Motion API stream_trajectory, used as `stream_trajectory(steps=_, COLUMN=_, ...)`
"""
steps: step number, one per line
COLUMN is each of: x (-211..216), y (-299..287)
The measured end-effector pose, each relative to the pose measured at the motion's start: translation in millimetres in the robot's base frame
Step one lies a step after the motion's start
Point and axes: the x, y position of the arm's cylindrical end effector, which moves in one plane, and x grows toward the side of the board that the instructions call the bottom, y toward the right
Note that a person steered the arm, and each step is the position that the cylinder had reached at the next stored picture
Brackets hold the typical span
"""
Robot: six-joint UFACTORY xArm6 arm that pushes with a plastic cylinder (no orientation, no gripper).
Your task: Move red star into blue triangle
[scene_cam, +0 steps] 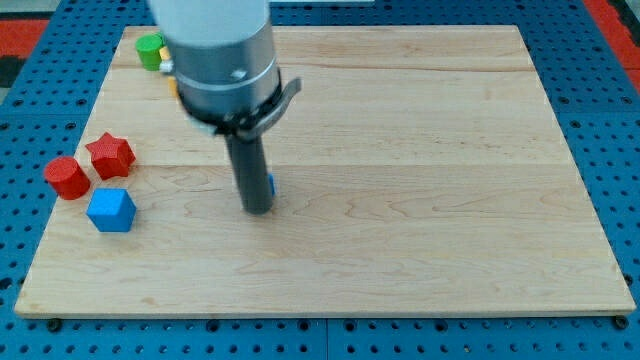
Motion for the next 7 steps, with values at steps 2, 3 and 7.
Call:
stream_trajectory(steps=2, x=-22, y=20)
stream_trajectory(steps=3, x=70, y=15)
stream_trajectory(steps=7, x=68, y=-238)
